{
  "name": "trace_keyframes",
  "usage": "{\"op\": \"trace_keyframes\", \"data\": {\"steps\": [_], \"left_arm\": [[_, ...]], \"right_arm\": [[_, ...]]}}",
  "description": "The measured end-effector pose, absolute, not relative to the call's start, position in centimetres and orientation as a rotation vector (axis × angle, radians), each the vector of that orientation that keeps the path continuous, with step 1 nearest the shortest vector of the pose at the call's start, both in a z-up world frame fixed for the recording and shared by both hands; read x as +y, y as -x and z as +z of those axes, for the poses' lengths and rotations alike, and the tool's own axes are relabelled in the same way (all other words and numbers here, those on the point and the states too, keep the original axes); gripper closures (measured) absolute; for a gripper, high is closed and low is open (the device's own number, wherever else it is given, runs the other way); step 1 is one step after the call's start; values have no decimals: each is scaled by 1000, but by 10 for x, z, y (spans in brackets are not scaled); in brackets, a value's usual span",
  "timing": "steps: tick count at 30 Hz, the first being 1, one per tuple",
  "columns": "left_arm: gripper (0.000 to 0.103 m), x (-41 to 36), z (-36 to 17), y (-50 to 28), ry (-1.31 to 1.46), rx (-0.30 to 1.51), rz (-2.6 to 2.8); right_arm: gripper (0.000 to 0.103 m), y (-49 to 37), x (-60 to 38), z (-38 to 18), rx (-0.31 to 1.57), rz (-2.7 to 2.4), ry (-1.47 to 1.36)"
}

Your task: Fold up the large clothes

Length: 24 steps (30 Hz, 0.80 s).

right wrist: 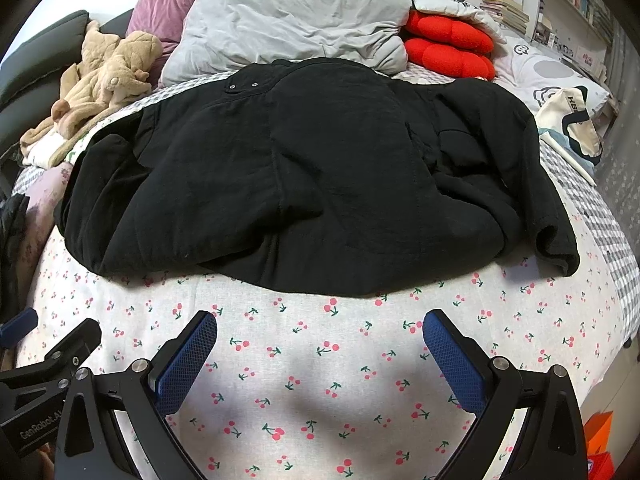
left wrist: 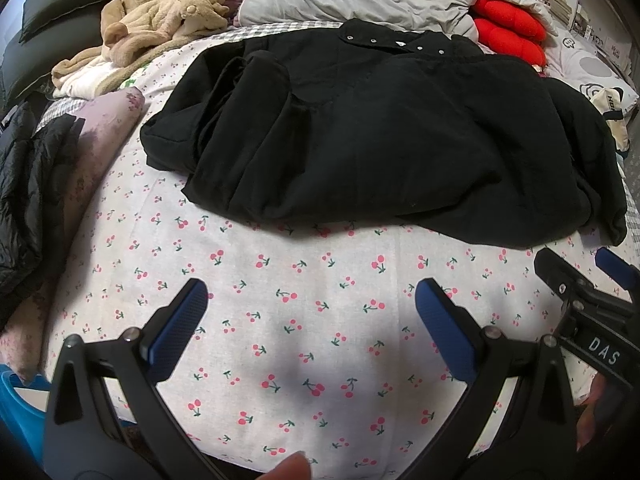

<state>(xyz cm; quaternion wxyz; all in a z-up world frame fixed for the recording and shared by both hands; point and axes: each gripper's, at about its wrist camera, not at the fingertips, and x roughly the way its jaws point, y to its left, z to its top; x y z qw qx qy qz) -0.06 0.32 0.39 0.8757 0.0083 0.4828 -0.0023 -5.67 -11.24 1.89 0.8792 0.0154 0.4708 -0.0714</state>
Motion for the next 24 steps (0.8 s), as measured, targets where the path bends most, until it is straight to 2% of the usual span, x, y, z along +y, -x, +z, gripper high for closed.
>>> {"op": "trace_keyframes", "data": {"steps": [24], "left_arm": [[0, 12, 6, -5, 62, 1015, -106]], "right_arm": [[0, 52, -120, 25, 961, -126, -18]]}}
